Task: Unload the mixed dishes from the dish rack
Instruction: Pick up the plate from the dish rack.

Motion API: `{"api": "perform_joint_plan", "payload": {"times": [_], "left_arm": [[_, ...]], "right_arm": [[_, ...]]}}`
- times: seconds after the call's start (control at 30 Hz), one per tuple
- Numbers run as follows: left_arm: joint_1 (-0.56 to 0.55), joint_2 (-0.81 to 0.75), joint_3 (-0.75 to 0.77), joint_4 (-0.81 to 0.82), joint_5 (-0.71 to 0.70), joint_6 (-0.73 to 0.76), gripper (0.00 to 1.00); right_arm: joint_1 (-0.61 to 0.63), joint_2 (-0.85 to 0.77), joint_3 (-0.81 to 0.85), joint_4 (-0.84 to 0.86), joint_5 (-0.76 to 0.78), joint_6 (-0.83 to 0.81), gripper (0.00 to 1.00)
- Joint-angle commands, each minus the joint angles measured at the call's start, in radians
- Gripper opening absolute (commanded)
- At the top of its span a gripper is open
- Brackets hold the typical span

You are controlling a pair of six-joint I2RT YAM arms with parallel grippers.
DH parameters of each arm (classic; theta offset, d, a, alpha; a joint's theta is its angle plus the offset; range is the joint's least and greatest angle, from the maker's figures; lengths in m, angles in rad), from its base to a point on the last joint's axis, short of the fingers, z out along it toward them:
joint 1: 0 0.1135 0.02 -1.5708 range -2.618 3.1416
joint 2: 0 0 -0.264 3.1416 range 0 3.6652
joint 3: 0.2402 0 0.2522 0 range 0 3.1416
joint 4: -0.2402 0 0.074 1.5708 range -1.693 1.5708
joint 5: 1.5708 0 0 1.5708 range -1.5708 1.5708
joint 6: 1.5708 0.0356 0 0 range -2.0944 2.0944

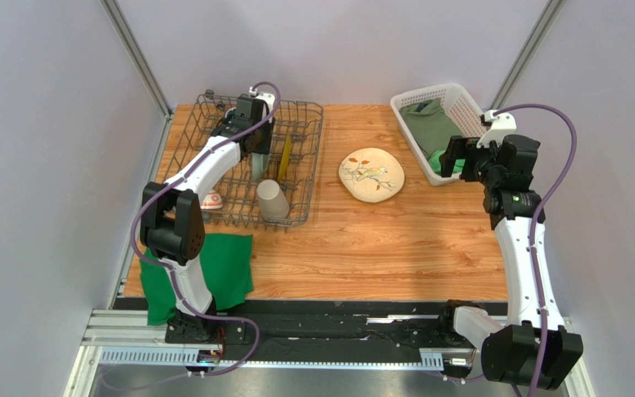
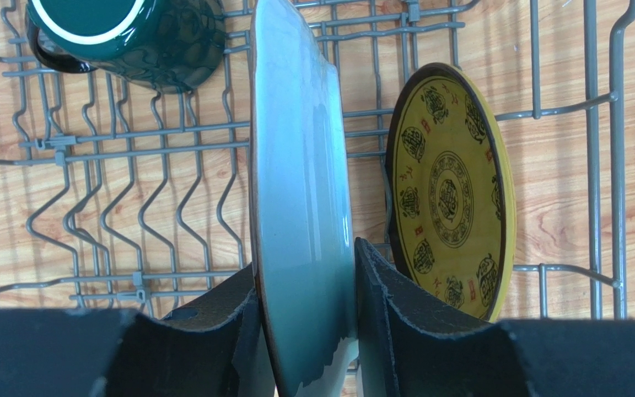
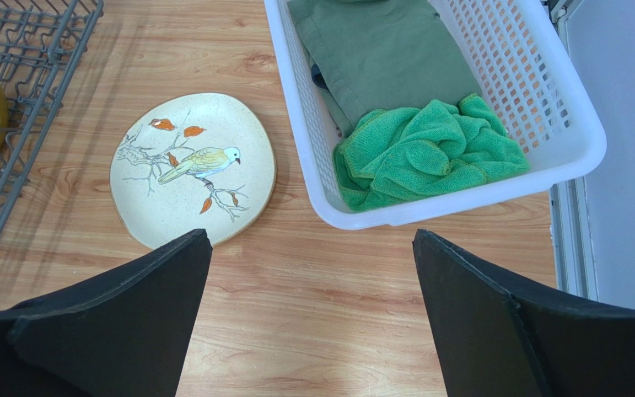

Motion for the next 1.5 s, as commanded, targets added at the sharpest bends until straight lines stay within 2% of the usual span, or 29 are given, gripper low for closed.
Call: {"api": "perform_joint_plan", "payload": {"times": [0.0, 0.1, 0.17, 0.7, 0.97, 1.47], "left_arm": [[0.002, -0.051, 0.009, 0.049, -0.006, -0.005, 0.18], [0.002, -0.066, 0.006, 0.055, -0.009, -0.011, 0.11], [0.002, -0.072, 0.010, 0.060, -0.009, -0.017, 0.00], [0.004, -0.130, 0.018, 0.063, 0.005, -0.094, 0.00], [0.024, -0.135, 0.050, 0.028, 0.058, -0.176, 0.00], [0.045, -0.201, 0.043, 0.022, 0.128, -0.219, 0.00]], "right_arm": [[-0.005, -0.008, 0.013, 0.024, -0.014, 0.003, 0.99], [-0.005, -0.006, 0.011, 0.024, -0.016, 0.003, 0.99], [-0.005, -0.005, 0.011, 0.026, -0.018, 0.002, 0.99], [-0.005, -0.002, 0.010, 0.024, -0.021, 0.000, 0.99], [-0.005, 0.001, 0.010, 0.026, -0.022, 0.000, 0.99], [-0.005, 0.006, 0.008, 0.024, -0.024, -0.003, 0.99]]}}
